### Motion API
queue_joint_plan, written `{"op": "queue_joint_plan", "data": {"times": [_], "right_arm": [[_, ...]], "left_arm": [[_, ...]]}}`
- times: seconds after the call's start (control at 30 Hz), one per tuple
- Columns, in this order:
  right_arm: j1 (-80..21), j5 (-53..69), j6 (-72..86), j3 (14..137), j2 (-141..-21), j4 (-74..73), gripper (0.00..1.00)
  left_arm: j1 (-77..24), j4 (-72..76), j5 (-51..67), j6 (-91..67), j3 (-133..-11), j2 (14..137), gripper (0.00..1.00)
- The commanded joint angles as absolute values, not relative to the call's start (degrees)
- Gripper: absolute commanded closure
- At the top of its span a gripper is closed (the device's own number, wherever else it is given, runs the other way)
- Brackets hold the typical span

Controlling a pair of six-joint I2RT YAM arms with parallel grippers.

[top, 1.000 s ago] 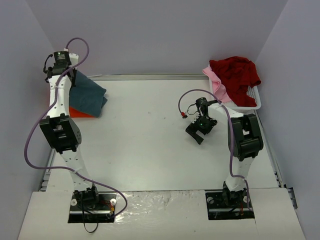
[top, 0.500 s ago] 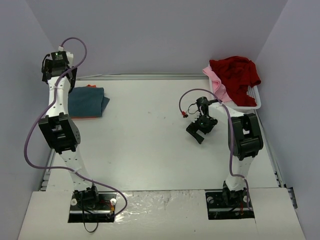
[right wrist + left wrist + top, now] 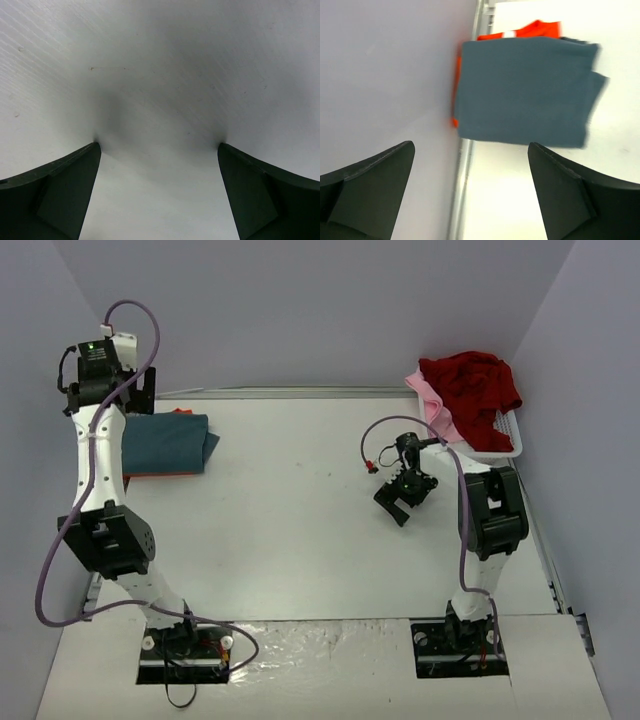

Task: Fold and stack the t-shirts
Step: Put the neatly folded tshirt into the corner of the board with the left arm

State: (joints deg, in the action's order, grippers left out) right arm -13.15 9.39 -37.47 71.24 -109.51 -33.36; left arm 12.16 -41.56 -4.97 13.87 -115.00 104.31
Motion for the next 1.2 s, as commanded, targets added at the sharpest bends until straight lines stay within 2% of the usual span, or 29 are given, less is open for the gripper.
{"op": "queue_joint_plan", "data": {"times": [0.0,0.07,0.13,0.17,0.3,0.53,0.63,0.77,1.03,1.17], "right_arm": [[-12.0,14.6,-37.2,69.2,-109.0,-35.6,0.0],[-11.9,14.7,-36.0,70.1,-107.0,-35.3,0.0],[-11.8,15.6,-34.8,72.0,-103.6,-34.5,0.0],[-11.8,16.5,-33.6,72.6,-102.3,-33.9,0.0],[-11.8,22.7,-31.5,76.4,-93.4,-31.6,0.0],[-11.8,18.7,-26.2,78.3,-77.8,-27.0,0.0],[-11.6,13.4,-20.6,75.4,-69.8,-21.4,0.0],[-9.3,6.5,-13.4,68.9,-65.5,-14.1,0.0],[3.7,18.4,-10.2,59.5,-57.5,-6.8,0.0],[6.0,22.1,-9.2,58.1,-56.8,-6.2,0.0]], "left_arm": [[11.9,-46.4,6.3,6.9,-109.2,92.8,0.03],[10.7,-43.3,8.6,5.9,-101.0,88.9,0.01],[9.8,-37.6,8.9,5.6,-94.2,82.3,0.05],[9.0,-35.5,8.8,5.5,-87.5,80.1,0.06],[7.0,-29.2,6.7,4.6,-75.6,72.1,0.06],[7.0,-22.9,10.1,3.3,-65.5,68.7,0.06],[7.0,-18.7,13.4,1.9,-60.9,66.4,0.06],[6.9,-18.0,17.9,1.3,-59.4,65.9,0.06],[7.1,-15.8,18.5,2.5,-56.6,64.3,0.06],[7.1,-15.6,19.6,2.5,-56.3,64.3,0.06]]}}
